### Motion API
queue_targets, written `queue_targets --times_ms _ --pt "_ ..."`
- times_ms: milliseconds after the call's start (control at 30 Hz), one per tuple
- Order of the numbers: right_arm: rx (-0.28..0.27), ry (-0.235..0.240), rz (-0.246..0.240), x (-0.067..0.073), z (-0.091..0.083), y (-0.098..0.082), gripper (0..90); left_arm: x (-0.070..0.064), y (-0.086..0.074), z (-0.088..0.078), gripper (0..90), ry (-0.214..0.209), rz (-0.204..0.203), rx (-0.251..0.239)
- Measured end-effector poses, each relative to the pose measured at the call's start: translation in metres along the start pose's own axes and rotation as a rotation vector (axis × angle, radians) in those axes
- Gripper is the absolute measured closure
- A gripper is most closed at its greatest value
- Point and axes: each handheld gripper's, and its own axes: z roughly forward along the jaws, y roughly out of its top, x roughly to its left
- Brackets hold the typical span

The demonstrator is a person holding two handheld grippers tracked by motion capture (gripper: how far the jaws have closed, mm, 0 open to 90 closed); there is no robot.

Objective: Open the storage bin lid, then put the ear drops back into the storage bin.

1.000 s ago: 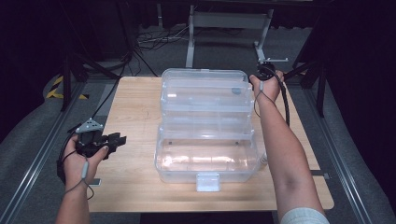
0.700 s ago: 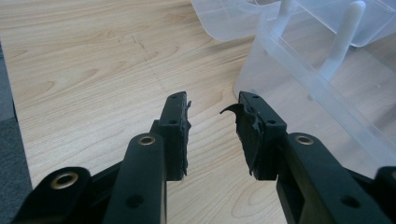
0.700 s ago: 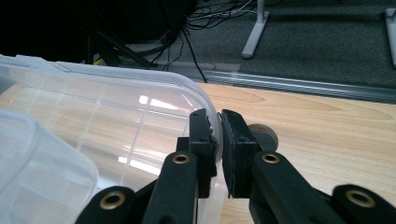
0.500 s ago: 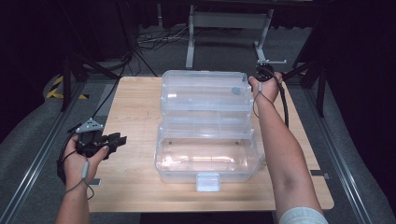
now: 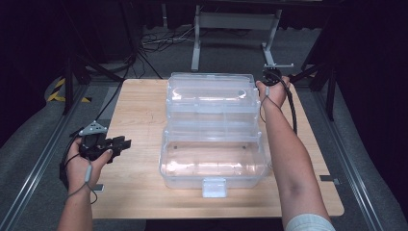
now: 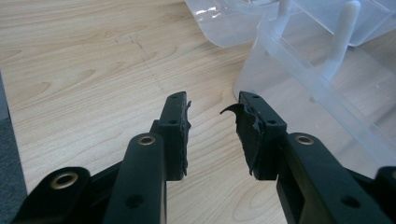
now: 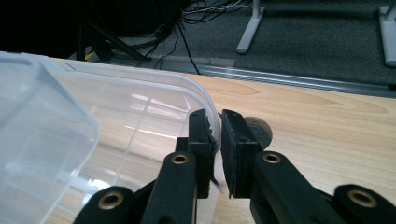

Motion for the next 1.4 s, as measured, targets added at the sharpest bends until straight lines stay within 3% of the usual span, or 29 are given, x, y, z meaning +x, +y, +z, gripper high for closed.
queue_targets --times_ms 167,267,533,700,867,1133,1400 --pt "-0.012 -0.005 -0.013 -0.004 -0.011 0.004 75.8 0.000 0.005 0.005 63.9 -0.010 0.014 0.003" --pt "-0.020 -0.027 -0.060 -0.006 -0.022 0.006 74.6 0.000 0.008 0.008 63.1 -0.016 0.015 0.006" --pt "-0.073 -0.019 -0.072 -0.012 -0.057 0.014 70.6 0.000 0.015 0.014 62.4 -0.030 0.022 0.005" --pt "-0.140 0.014 -0.108 -0.009 -0.090 0.013 66.7 0.000 0.020 0.016 62.2 -0.034 0.030 -0.001" --pt "-0.159 0.043 -0.188 -0.002 -0.124 0.008 65.7 -0.002 0.023 0.018 62.0 -0.035 0.031 -0.002" --pt "-0.147 0.091 -0.227 0.004 -0.161 -0.003 61.7 -0.003 0.022 0.019 61.9 -0.038 0.033 0.005" --pt "-0.100 0.155 -0.220 0.005 -0.186 -0.023 58.4 -0.001 0.020 0.016 61.6 -0.031 0.025 0.004"
